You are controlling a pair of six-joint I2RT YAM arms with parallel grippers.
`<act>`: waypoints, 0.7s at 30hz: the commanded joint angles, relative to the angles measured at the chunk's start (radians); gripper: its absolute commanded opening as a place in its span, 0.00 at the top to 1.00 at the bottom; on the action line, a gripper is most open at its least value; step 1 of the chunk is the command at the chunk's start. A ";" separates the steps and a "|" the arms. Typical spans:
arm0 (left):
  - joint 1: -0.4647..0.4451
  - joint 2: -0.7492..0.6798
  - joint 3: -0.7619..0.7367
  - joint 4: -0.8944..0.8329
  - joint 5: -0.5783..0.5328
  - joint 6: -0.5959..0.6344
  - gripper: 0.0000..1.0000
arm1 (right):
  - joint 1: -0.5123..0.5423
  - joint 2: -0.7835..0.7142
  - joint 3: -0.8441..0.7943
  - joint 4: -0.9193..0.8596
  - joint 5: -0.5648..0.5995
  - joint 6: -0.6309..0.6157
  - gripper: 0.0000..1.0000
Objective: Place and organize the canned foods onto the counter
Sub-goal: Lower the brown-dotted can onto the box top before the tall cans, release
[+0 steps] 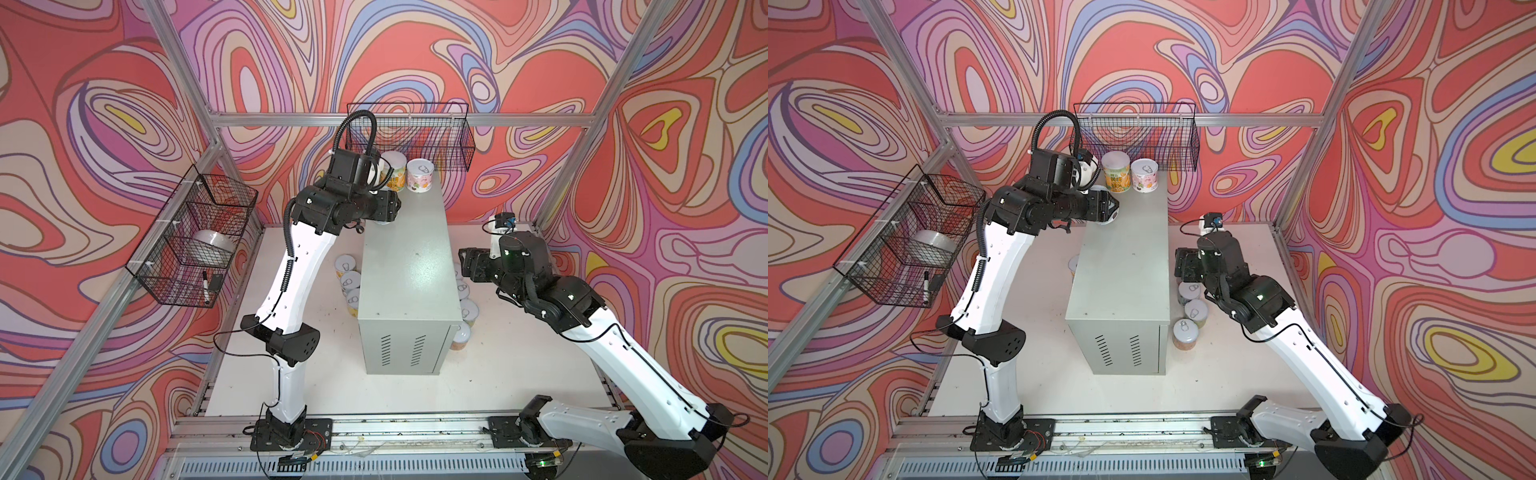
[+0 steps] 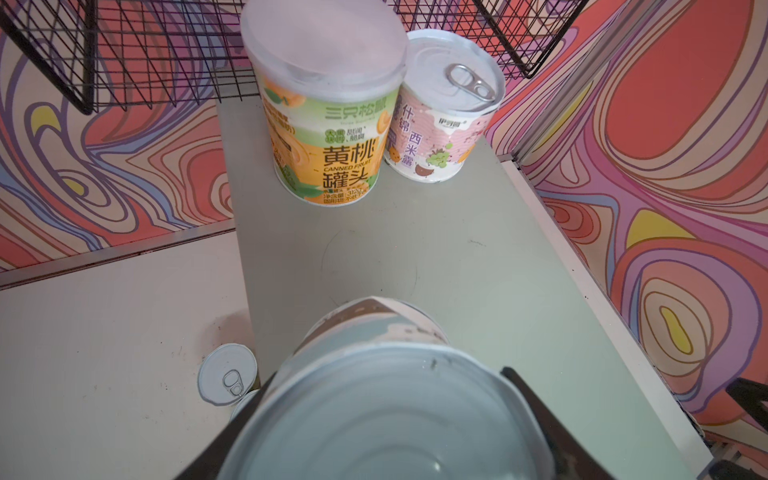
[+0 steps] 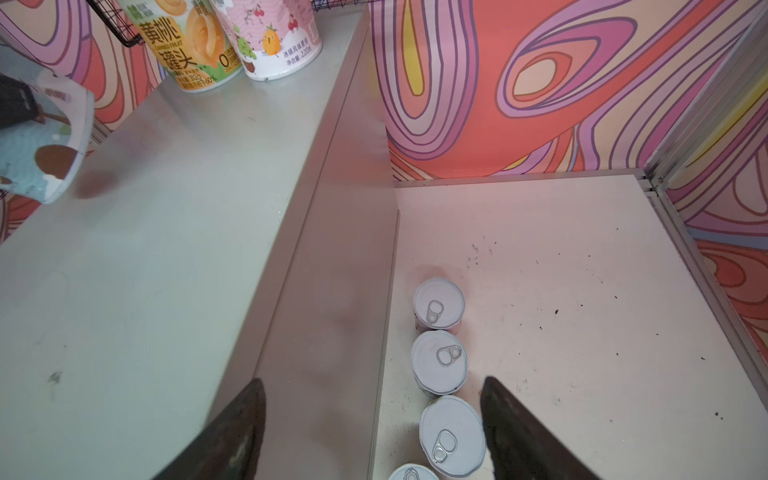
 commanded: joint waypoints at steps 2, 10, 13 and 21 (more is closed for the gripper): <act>-0.005 0.018 0.015 0.081 0.031 -0.025 0.38 | -0.003 0.012 0.026 0.045 -0.026 -0.012 0.17; -0.006 0.035 0.014 0.111 0.049 -0.043 0.20 | -0.003 0.041 0.050 0.077 -0.054 -0.015 0.16; -0.006 0.039 0.015 0.126 0.059 -0.046 0.09 | -0.003 0.054 0.064 0.096 -0.064 -0.017 0.16; -0.005 0.024 0.016 0.174 0.061 -0.049 0.00 | -0.003 0.103 0.141 0.127 -0.117 -0.032 0.17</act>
